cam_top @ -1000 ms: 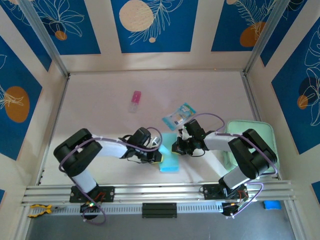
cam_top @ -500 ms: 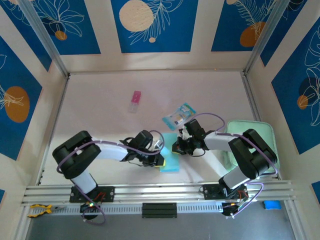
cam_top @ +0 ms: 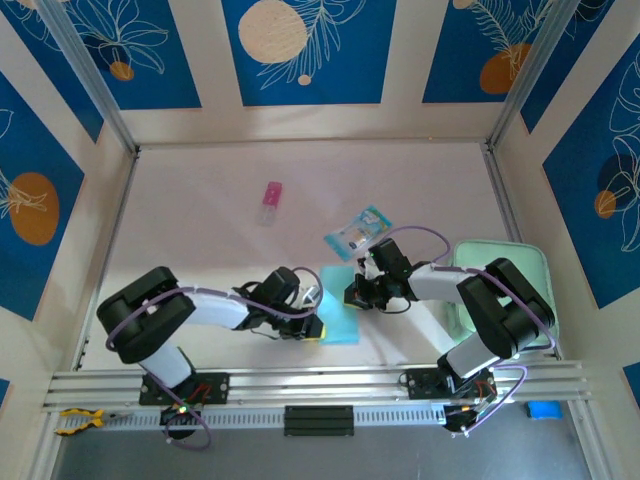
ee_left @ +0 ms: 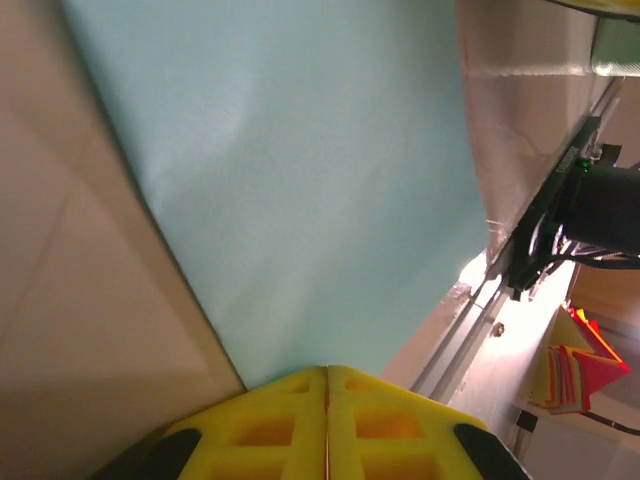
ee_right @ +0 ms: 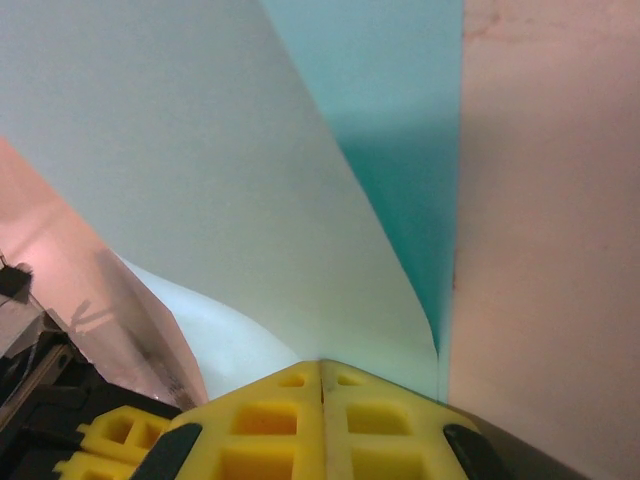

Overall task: Fold a paper plane with a square sheet of paper (pick it up from the middle)
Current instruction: First fold a square sheet of paper at the bottom-center of the table.

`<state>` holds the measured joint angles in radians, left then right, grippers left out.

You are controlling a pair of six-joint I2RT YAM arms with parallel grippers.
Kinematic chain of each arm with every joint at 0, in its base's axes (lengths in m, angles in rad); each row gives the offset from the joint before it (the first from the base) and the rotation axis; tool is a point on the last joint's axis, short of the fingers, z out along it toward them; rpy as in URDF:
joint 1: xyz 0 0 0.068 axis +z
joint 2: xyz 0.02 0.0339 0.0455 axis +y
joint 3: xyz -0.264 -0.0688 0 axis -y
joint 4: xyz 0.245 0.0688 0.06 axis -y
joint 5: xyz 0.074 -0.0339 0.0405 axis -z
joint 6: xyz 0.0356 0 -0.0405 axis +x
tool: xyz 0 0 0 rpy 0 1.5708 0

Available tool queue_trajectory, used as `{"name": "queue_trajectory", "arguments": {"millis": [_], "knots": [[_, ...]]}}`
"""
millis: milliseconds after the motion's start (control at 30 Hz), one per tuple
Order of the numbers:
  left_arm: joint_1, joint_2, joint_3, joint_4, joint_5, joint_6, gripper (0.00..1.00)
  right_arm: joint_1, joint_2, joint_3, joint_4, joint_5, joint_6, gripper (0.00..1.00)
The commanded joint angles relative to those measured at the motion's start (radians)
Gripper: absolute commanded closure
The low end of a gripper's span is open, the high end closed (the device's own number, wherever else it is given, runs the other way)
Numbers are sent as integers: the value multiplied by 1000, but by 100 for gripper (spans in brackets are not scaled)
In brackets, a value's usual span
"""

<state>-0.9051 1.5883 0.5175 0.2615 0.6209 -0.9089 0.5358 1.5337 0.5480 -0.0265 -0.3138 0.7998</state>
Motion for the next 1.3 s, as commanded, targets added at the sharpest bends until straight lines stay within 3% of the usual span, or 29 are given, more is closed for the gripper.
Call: {"name": "queue_trajectory", "arguments": {"millis": [0, 200, 367, 667, 867, 1033, 1167, 1267], "knots": [[-11, -26, 47, -53, 16, 22, 89, -7, 34, -34, -92, 108, -22, 100], [-24, 32, 28, -17, 65, 22, 85, -6, 48, -31, -91, 110, -24, 100], [-34, 68, -19, -39, 36, 29, 86, -7, 48, -28, -94, 111, -25, 100], [-65, -7, -56, -105, -9, 35, 87, -8, 52, -16, -85, 101, -52, 100], [-68, -175, 2, -326, -188, 119, 90, -8, 61, 6, -95, 86, -74, 100], [15, -254, 99, -401, -207, 163, 90, 5, 70, 26, -105, 61, -102, 100], [109, -172, 168, -353, -115, 172, 89, 6, 82, 44, -104, 34, -122, 100], [130, -91, 222, -337, -108, 191, 89, 7, 94, 62, -107, 20, -135, 100]]}}
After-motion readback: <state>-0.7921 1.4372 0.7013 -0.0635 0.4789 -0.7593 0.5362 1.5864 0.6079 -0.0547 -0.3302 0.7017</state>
